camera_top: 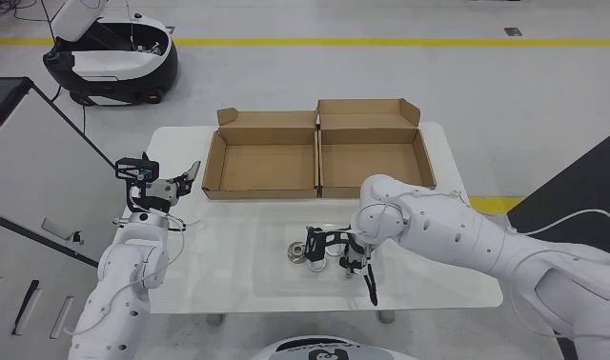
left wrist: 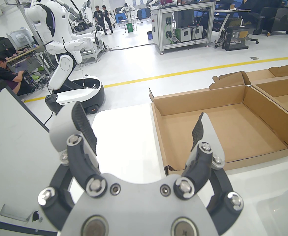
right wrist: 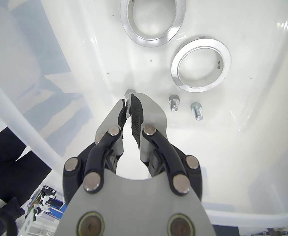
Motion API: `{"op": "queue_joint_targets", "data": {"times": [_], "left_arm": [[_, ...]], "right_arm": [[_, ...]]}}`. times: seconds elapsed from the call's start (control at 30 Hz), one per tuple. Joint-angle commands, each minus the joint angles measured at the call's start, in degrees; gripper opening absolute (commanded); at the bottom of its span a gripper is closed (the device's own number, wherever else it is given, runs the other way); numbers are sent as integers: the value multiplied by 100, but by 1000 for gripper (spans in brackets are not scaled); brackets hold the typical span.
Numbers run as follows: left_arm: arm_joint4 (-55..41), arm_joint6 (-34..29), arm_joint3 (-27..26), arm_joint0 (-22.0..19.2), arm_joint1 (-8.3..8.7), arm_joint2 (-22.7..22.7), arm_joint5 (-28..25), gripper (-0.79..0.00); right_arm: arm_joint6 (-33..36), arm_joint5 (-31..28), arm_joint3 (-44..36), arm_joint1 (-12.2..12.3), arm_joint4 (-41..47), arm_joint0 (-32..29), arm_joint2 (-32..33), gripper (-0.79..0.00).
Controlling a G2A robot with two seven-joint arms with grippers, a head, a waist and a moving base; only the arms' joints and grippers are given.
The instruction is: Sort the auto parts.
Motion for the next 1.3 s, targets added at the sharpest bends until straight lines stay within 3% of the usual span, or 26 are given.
{"op": "queue_joint_targets", "data": {"times": [0.0,0.33,0.73,0.9,1.0,1.27], "left_arm": [[0,0,0,0,0,0,0,0],[0,0,0,0,0,0,0,0],[0,0,0,0,0,0,0,0],[0,0,0,0,0,0,0,0],[0,0,0,0,0,0,0,0],[0,0,0,0,0,0,0,0]], "right_arm": [[21,32,-50,17,0,-5,36,-785],[-5,189,-588,334,79,-169,512,-785],[-809,-93,-1531,1290,-139,-1190,2076,-785],[-1664,-834,-1682,1707,-228,-1996,2907,-785],[-2357,-1711,-1653,1914,-201,-2471,3409,-785],[-3687,-3345,-1542,2131,-322,-2980,4221,-785]]}}
